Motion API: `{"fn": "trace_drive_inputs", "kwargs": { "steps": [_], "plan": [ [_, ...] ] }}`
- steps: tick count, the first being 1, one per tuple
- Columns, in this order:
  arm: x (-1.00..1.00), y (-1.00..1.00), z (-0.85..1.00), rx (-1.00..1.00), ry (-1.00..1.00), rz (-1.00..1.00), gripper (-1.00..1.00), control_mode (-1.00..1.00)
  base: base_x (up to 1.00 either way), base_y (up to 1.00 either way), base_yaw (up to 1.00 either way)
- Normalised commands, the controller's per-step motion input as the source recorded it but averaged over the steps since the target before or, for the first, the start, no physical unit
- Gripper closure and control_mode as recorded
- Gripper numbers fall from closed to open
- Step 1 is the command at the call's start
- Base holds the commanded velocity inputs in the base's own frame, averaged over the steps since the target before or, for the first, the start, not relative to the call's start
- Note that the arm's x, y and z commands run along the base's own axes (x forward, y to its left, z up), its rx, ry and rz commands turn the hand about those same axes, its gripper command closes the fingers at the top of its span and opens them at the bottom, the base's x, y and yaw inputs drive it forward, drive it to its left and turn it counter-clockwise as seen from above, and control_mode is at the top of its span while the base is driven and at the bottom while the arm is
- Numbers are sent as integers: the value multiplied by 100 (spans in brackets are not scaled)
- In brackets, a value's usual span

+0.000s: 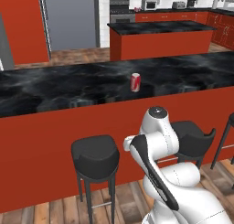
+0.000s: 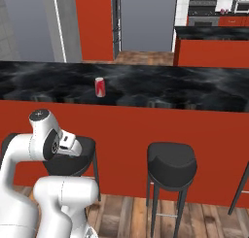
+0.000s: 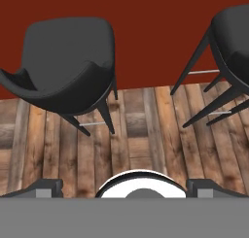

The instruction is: Four empty soda cans are scattered around the kitchen. Gather all the cans and cluster them next to the stove for recycling.

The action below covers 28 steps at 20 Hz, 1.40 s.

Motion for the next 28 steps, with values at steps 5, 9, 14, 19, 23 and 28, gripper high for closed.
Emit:
{"fn": "trace_drive_inputs", "kwargs": {
  "steps": [5,9,14,19,23,28],
  "plan": [
    [0,0,0,0,0,0,-100,100,0,0,0],
    [0,0,0,0,0,0,-100,100,0,0,0],
    [0,0,0,0,0,0,-100,100,0,0,0],
    [0,0,0,0,0,0,-100,100,0,0,0],
    [0,0,0,0,0,0,-100,100,0,0,0],
    [-6,0,4,-2,-6,0,-100,-100,0,1,0]
  ]
}}
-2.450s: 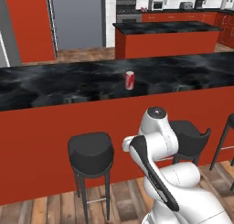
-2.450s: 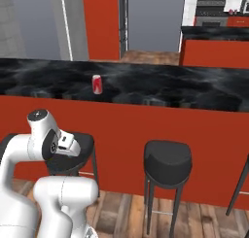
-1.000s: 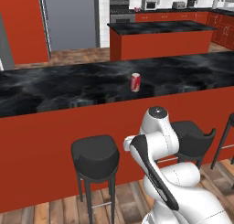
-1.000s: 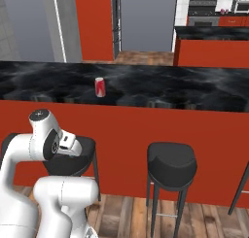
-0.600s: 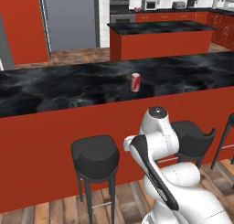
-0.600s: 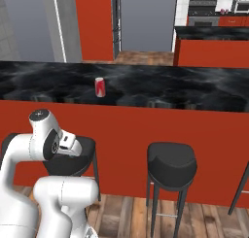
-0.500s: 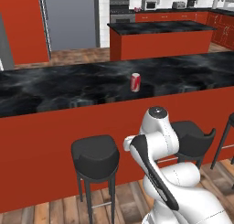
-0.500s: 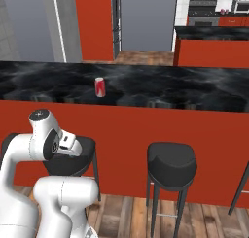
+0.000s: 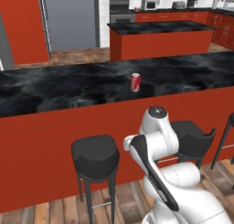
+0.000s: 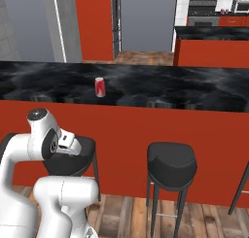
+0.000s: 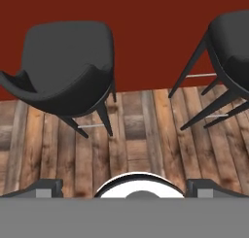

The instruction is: Four empty soda cans are scattered around the kitchen. Gather all the cans and cluster them next to the stove for recycling.

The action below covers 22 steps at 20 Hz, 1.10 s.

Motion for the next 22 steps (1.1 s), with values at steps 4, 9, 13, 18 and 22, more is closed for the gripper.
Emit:
{"fn": "trace_drive_inputs", "kwargs": {
  "steps": [4,9,13,18,22],
  "plan": [
    [-18,-2,21,0,-8,0,-100,-100,0,0,0],
    [-12,-7,30,0,1,-2,-100,-100,0,0,0],
    [0,-3,35,1,3,0,-100,-100,0,0,0],
    [-1,-6,37,0,-1,0,-100,-100,0,0,0],
    [-2,-1,36,0,-8,0,-100,-100,0,0,0]
  ]
}}
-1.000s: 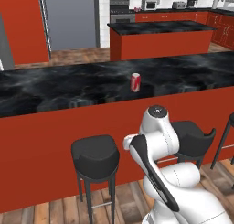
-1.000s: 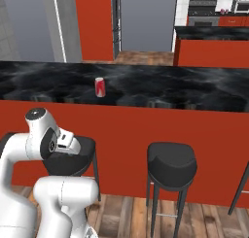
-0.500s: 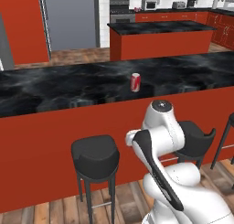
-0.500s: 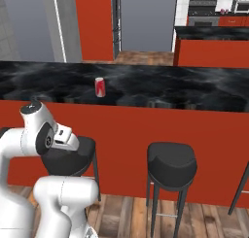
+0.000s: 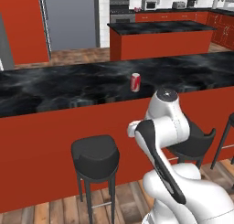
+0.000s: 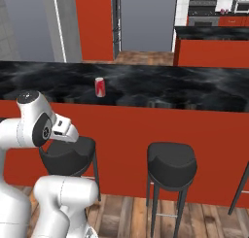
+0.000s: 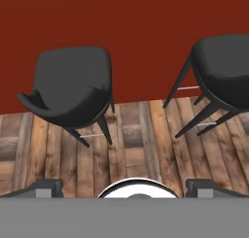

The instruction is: Four empty soda cans are scattered around the kitchen. Gather all the cans and cluster them next to the stove for recycling.

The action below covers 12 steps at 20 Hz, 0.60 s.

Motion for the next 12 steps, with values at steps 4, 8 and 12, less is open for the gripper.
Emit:
{"fn": "trace_drive_inputs", "kwargs": {
  "steps": [4,8,12],
  "plan": [
    [0,-3,31,0,-7,3,-100,-100,0,0,0],
    [0,-6,26,0,-5,1,-100,-100,0,0,0],
    [0,-10,20,0,-4,7,-100,-100,0,0,0]
  ]
}}
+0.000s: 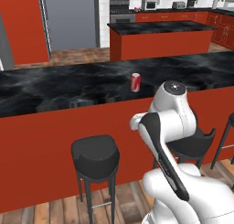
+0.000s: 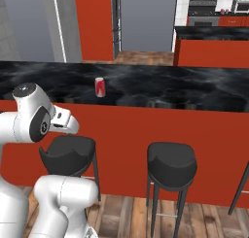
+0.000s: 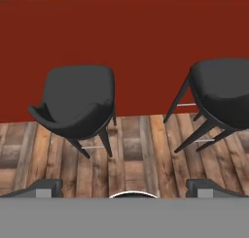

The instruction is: Four empty soda cans are scattered around the kitchen. Gather all the cans and cluster them next to the stove for recycling.

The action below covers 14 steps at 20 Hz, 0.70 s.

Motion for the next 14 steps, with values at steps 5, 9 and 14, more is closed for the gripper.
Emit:
{"fn": "trace_drive_inputs", "kwargs": {
  "steps": [5,9,14],
  "plan": [
    [0,0,7,0,-6,12,-100,-100,0,0,0],
    [0,-1,21,0,-2,8,-100,-100,0,0,0],
    [0,0,29,-1,-4,8,-100,-100,0,0,0]
  ]
}}
